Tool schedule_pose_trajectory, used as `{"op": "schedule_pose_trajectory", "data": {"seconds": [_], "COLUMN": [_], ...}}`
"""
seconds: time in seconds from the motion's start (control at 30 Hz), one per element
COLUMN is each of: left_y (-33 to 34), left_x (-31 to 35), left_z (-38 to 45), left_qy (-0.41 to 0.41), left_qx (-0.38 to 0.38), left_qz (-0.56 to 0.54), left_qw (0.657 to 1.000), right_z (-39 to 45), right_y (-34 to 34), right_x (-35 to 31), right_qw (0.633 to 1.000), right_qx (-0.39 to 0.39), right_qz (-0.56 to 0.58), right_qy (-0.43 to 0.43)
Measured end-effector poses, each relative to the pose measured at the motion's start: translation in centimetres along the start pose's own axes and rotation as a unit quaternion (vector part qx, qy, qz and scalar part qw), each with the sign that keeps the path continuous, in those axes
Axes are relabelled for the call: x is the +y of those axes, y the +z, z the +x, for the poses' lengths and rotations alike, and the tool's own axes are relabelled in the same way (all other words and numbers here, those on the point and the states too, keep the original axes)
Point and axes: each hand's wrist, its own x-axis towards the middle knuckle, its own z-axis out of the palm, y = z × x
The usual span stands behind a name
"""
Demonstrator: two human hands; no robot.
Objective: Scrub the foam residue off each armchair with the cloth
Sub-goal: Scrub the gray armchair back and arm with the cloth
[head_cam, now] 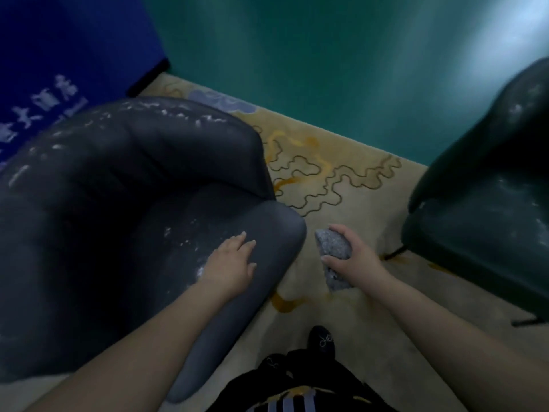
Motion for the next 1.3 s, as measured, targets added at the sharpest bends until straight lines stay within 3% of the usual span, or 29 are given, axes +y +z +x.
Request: {"op": "schedule_pose_trajectory", "data": {"seconds": [0.23,0.43,0.87,1.3], "left_y": [1.6,3.0,7.4,16.8], "left_x": [-4.0,-8.5,-17.5,-18.4], "left_z": [-3.4,-6.7,-11.0,-10.8], "left_qy": [-0.176,-0.285,-0.414,-0.547], "left_qx": [0.051,0.081,0.085,0.11], "left_qz": [-0.072,-0.12,-0.207,-0.296], "left_qw": [0.98,0.948,0.882,0.776], "right_z": [5.4,8.0,13.2,16.6], "right_y": [1.9,7.9,22.0,36.4], "right_x": [-3.1,-6.8,-13.2,-10.6], "right_qw": [0.99,0.97,0.927,0.842], "right_qx": [-0.136,-0.23,-0.341,-0.486], "right_qz": [-0.01,-0.042,-0.104,-0.188], "right_qy": [-0.047,-0.065,-0.115,-0.138]}}
